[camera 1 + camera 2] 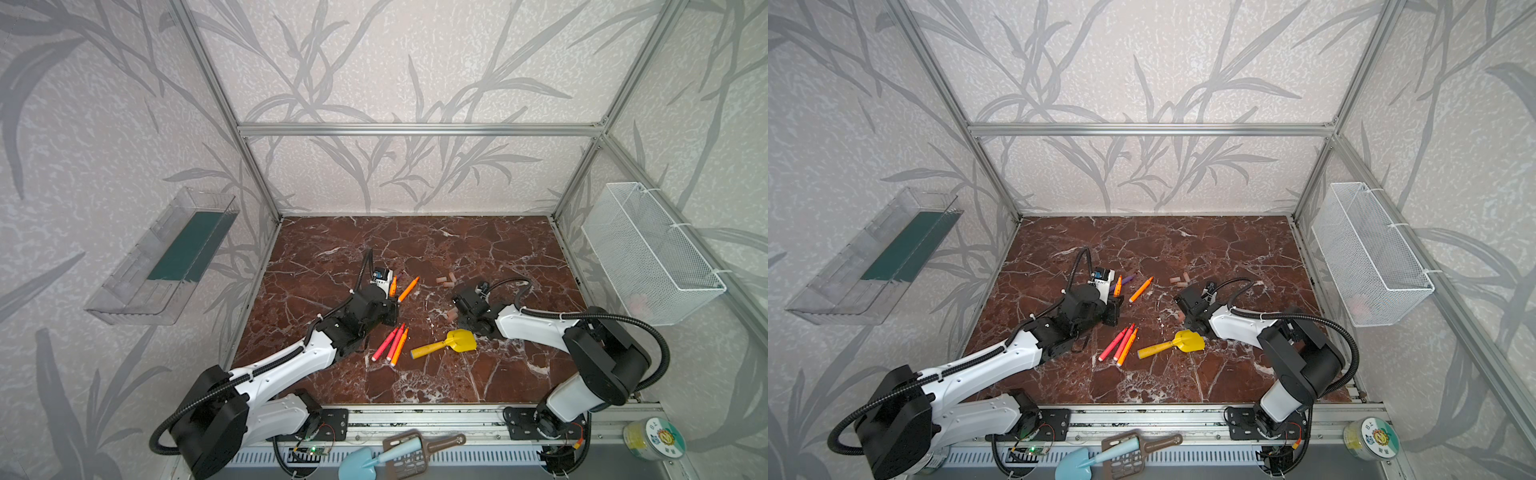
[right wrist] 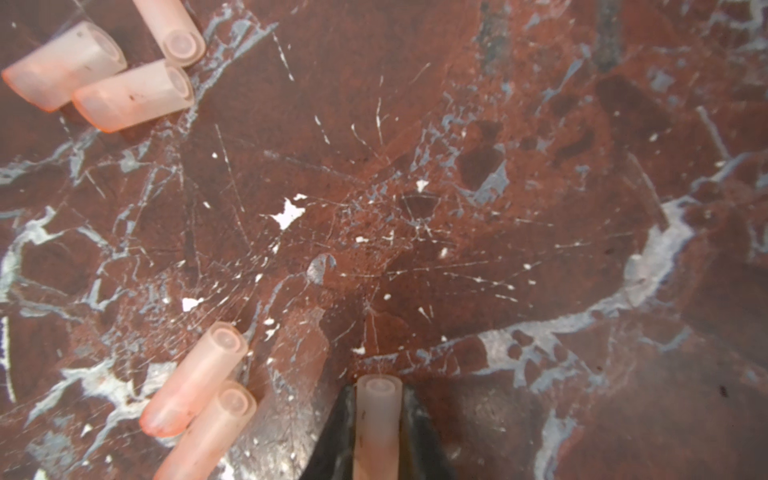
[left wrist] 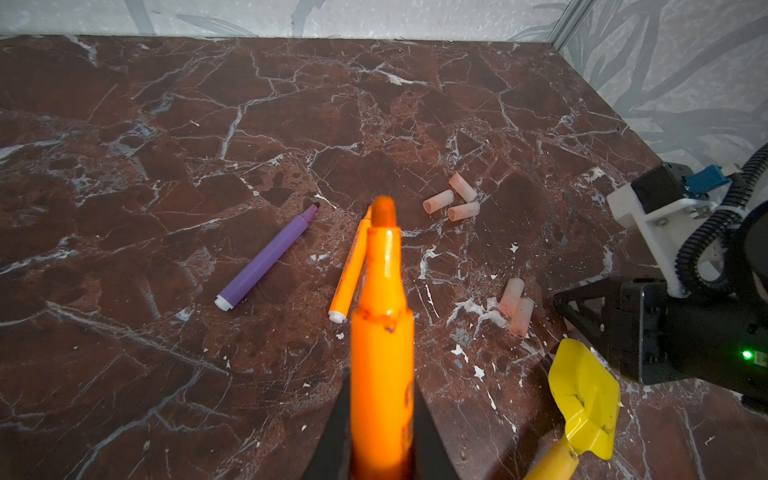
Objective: Insert the pens into the pen caps
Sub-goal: 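Lower the right gripper and close it on a pink pen cap, then lift the pink cap with the right gripper above the held orange marker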
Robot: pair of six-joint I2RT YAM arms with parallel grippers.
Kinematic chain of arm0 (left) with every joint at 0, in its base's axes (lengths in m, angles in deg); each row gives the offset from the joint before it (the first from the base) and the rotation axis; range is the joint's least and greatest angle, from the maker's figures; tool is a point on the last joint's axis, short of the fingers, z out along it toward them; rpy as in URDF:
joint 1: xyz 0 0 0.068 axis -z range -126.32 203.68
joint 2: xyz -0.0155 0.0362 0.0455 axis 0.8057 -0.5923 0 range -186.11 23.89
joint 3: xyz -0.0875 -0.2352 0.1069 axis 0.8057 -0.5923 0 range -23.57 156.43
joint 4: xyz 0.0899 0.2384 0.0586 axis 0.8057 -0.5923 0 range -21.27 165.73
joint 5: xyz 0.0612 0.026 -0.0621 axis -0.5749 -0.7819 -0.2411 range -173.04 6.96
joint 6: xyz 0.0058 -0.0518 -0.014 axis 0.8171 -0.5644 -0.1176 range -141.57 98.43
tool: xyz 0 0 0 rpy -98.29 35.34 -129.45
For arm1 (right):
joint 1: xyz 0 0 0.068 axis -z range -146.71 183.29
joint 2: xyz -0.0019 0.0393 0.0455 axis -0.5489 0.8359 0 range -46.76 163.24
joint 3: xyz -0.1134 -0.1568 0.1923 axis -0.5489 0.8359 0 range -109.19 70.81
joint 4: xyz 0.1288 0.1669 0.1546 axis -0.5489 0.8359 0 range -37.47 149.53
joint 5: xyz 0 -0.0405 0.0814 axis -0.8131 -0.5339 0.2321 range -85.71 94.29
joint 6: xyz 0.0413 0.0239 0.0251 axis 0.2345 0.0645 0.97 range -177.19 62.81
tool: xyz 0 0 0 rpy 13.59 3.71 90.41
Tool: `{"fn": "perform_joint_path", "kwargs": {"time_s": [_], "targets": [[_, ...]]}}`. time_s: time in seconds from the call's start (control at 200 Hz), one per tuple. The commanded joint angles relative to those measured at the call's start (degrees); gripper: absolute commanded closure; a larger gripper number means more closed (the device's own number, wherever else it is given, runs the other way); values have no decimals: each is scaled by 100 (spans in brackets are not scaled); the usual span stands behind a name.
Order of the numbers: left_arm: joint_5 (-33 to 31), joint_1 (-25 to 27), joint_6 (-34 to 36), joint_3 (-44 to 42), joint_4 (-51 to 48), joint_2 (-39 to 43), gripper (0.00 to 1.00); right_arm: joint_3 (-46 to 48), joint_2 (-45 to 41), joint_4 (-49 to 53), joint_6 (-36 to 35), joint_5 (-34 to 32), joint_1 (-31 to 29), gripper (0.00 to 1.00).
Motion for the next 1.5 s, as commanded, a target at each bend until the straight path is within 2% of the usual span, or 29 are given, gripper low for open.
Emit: {"fn": "perform_joint_path", "kwargs": {"time_s": [0.0, 0.285, 0.385, 0.48, 0.615, 0.82, 1.059, 1.304, 1.494], "targets": [[-28, -18, -6, 160, 25, -32, 100, 126, 37, -29, 105, 55, -28, 82], [-111, -21, -104, 215, 125, -330, 100, 228, -653, 22, 126, -123, -26, 84], [91, -21, -54, 380, -160, -466, 100, 185, -1062, 100, 31, -178, -29, 84], [391, -17, -40, 238, 80, -426, 100, 159, -1544, 72, -117, -114, -36, 85], [907, -21, 93, 50, 436, -285, 100, 307, -2267, -747, -679, 267, -122, 86], [1153, -17, 106, -35, 602, -199, 100, 251, -2945, -1857, -1243, 829, -434, 87], [1589, -18, 20, -116, 867, -181, 100, 295, -3016, -3353, -1331, 1512, -509, 87], [1972, -20, 11, -228, 1164, -112, 100, 253, -2689, -4029, -1079, 1720, -542, 88], [2229, -21, -34, -307, 1375, -76, 100, 409, -2373, -4643, -928, 1573, -659, 85]]}}
